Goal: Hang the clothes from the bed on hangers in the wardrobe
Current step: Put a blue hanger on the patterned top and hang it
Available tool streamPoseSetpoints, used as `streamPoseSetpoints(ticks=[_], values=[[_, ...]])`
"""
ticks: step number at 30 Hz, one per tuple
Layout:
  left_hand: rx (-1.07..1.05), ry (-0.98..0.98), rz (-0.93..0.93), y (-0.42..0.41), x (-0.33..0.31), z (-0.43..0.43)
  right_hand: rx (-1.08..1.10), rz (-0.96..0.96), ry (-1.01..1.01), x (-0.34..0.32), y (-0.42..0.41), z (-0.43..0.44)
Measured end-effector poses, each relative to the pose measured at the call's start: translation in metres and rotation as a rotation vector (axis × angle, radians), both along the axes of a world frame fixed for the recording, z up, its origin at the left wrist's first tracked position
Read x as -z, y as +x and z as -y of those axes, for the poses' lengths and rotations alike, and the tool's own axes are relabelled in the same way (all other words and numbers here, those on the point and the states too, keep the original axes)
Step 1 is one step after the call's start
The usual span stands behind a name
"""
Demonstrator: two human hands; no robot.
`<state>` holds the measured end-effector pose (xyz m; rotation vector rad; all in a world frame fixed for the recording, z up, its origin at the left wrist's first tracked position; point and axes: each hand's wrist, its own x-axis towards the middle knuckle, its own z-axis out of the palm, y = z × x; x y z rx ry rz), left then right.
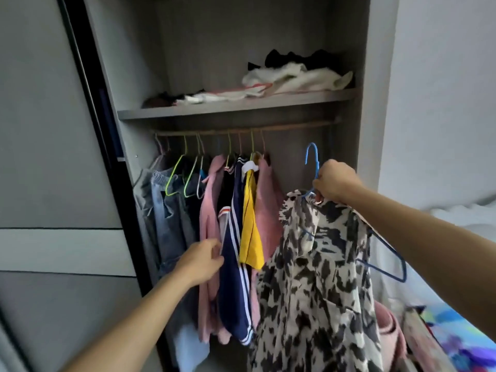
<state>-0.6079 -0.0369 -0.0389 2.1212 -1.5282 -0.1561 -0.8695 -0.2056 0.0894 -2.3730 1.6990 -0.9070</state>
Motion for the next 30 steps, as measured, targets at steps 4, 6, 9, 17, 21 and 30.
streamPoseSetpoints(ticks=[4, 6, 9, 17, 21, 30], values=[[0.017, -0.047, 0.038, 0.020, -0.013, 0.056, 0.090, 0.042, -0.035, -0.017, 0.034, 0.060], [0.035, -0.083, 0.062, 0.031, -0.024, 0.091, 0.079, 0.083, -0.029, -0.027, 0.054, 0.097], [0.057, -0.102, 0.093, 0.045, -0.047, 0.146, 0.047, 0.165, 0.004, -0.039, 0.086, 0.153], [0.012, -0.243, 0.245, 0.080, -0.065, 0.248, 0.020, 0.298, -0.044, -0.056, 0.169, 0.272], [-0.018, -0.364, 0.270, 0.096, -0.071, 0.268, -0.009, 0.198, 0.067, -0.042, 0.188, 0.307], [0.138, -0.590, 0.296, 0.099, -0.104, 0.323, -0.184, 0.458, 0.202, -0.012, 0.184, 0.322]])
